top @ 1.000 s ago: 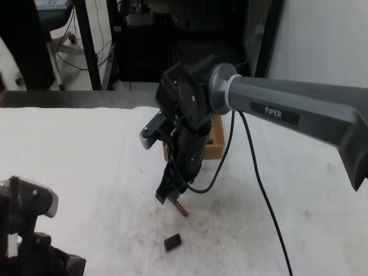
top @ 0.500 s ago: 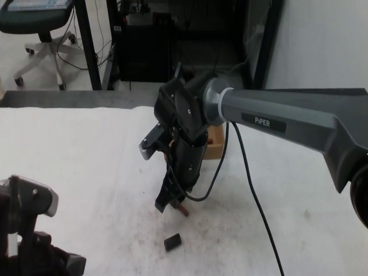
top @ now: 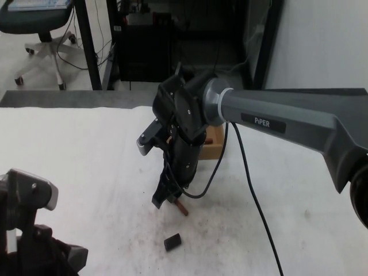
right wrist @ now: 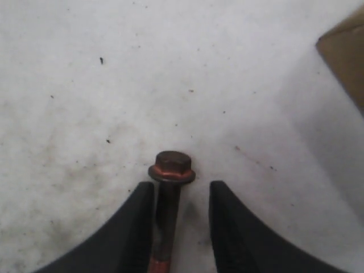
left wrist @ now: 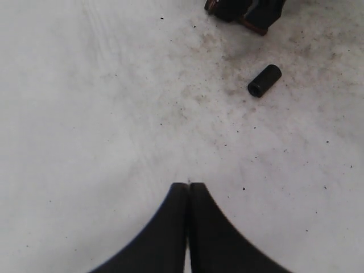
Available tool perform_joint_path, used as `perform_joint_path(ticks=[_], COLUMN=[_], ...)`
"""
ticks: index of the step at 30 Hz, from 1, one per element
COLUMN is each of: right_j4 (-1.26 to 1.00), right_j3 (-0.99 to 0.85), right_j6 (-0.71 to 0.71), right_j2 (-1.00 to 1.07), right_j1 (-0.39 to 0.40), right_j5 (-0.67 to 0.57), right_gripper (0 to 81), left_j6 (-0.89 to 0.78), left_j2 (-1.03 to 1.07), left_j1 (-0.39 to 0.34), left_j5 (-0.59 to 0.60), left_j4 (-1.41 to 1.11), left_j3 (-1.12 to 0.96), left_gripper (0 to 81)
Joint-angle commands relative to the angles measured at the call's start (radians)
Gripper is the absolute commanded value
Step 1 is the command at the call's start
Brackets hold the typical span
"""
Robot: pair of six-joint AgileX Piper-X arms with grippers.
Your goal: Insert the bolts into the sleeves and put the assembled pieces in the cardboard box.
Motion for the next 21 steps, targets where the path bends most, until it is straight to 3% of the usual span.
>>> perform_joint_path(ticks=[1, 9, 21], right_j4=[-0.005, 0.055, 0.04], right_j3=[-0.003, -0.003, -0.052], right_j6=[-0.01, -0.01, 0.014], right_j2=[-0.002, 0.035, -0.033], right_j1=[0.0, 0.0, -0.006], right_j5=[-0.008, -0.034, -0.032], right_gripper=[26.5, 0.8, 0.8], left_j6=[0.009, 0.009, 0.009], left_j2=[-0.01, -0.01, -0.01], left_j1=[-0.001, -0.001, -0.001], left_j5=[0.008, 0.008, 0.008], left_j4=[-0.012, -0.012, -0.012], left_j3=[0.002, 0.002, 0.002], left_gripper=[0.3, 0.3, 0.3])
